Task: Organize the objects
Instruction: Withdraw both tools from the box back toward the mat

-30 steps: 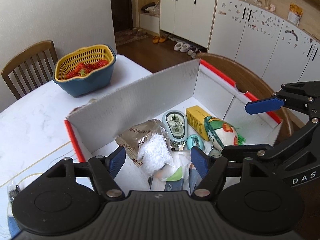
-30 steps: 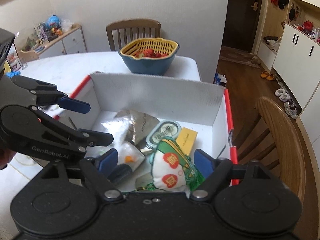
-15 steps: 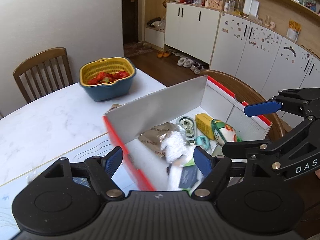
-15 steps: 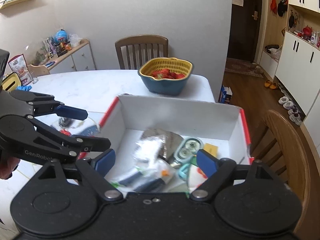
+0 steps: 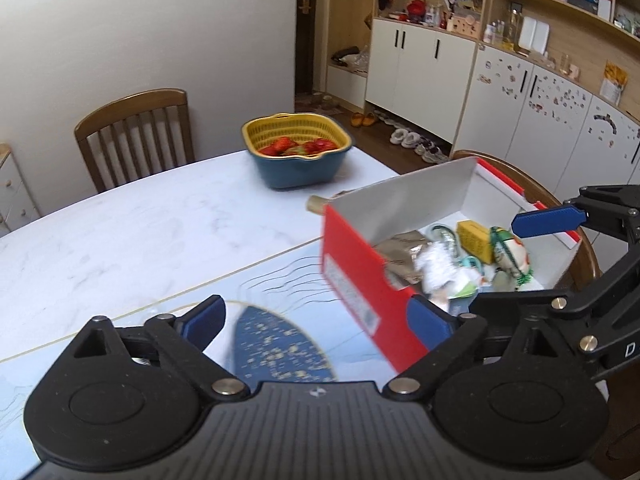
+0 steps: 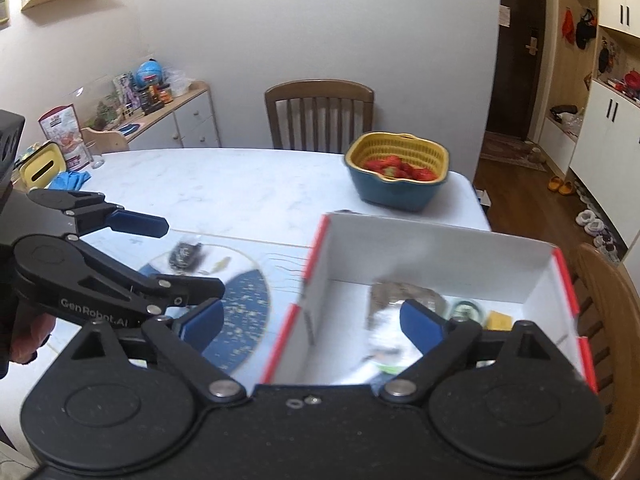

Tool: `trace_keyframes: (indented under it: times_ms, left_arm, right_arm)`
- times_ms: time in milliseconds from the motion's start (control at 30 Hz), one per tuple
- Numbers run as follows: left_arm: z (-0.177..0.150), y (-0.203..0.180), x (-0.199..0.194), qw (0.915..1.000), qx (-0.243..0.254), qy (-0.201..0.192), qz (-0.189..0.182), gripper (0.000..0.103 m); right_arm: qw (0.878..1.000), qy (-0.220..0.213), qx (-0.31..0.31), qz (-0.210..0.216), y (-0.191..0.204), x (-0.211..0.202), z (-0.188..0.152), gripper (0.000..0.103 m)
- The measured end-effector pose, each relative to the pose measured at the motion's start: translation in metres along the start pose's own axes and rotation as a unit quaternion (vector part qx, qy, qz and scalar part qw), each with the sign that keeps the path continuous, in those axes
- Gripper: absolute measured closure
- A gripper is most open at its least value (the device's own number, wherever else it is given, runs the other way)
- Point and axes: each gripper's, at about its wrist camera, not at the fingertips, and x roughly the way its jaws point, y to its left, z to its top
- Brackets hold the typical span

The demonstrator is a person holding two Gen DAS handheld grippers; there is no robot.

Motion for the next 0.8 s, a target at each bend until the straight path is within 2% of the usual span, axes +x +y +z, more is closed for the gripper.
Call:
trace_keyframes:
  times_ms: [233,800]
  left_arm:
    - [-0.015,0.044,-0.003,0.9998,-0.021,-0.002,0.008,0.001]
    - [-0.045,0.135,0.017,0.998,-0.051,0.028,0.025,0.001]
  right_arm:
    - [1.0,0.008,-0.003,0.0,0.04,0.021,0.005,0.007]
    - [0.999,0.041,-0.007,0.029,0.114,0.079,0.008,0.008]
